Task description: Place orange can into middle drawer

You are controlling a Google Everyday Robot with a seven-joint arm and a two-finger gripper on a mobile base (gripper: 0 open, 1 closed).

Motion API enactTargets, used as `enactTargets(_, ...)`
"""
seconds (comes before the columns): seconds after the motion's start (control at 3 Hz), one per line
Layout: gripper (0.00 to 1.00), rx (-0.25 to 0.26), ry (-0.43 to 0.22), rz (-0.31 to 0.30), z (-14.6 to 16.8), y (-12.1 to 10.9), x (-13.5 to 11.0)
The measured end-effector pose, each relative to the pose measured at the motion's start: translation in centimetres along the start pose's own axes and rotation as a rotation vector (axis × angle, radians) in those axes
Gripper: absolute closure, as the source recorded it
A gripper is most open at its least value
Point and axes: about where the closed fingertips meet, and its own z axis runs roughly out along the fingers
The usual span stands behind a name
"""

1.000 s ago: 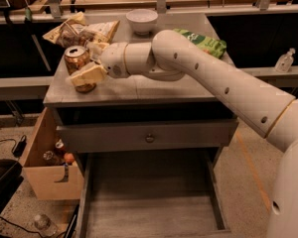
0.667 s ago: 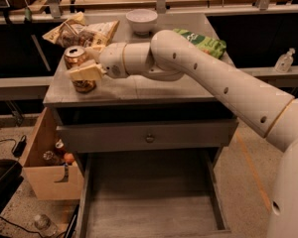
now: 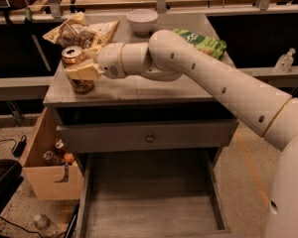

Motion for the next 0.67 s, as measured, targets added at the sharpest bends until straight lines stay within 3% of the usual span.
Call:
enactTargets(0.33,1.00,-0.024,0.014,-0.028,-0.8,0.3,-2.2)
enactTargets(0.67,1.00,-0.029,0.026,-0.081,-3.9,1.2,-6.2)
